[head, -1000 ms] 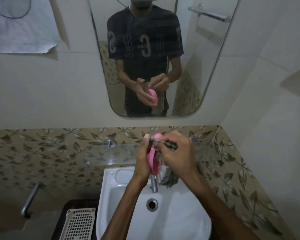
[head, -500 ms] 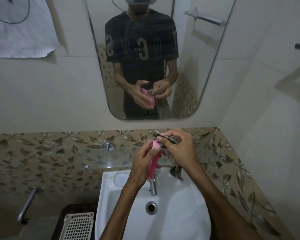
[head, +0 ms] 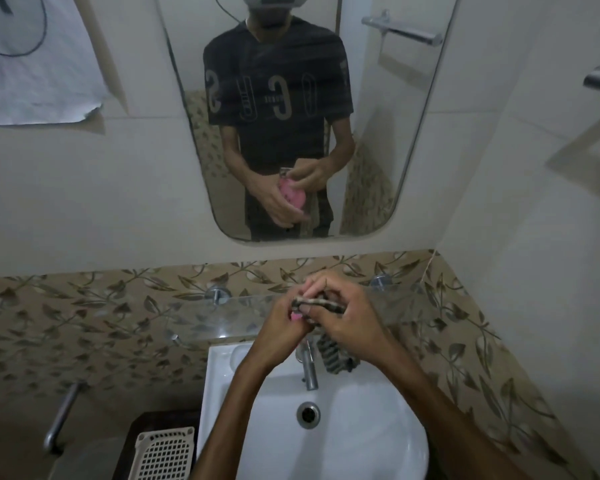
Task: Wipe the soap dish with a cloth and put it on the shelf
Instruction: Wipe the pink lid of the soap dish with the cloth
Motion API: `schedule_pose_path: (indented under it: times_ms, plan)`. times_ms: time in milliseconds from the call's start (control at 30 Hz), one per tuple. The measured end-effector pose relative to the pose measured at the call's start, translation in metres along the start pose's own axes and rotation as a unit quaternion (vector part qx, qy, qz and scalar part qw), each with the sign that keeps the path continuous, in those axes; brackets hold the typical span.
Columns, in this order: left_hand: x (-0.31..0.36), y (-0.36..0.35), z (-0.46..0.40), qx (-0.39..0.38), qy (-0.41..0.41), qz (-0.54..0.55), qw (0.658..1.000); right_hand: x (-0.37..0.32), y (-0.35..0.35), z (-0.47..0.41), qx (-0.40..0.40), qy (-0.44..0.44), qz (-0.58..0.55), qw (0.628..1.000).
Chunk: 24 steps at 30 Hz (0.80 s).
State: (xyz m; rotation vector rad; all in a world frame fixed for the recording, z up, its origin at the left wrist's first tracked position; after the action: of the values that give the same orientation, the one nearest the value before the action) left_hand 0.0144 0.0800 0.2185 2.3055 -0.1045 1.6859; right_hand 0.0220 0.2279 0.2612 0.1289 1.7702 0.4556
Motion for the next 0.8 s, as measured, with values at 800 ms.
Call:
schedule_pose_path:
  times_ms: [800]
  plan:
    - [0.000, -0.011, 0.005, 0.107, -0.109, -0.125, 0.980, -0.008, 0.001, 0.010, 0.139, 0.014, 0.013, 0.990]
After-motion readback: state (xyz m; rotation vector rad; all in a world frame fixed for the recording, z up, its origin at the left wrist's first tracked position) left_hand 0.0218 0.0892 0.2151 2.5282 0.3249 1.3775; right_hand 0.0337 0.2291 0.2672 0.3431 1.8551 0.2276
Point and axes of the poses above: each hand's wrist, its own z-axis away from the middle knuckle, its own y-axis out of the back of the hand, x = y × z, the point moved 2 cm from there along -z, towards the middle knuckle, and after that the axes turned 11 degrees about -y, right-handed, at the moved point
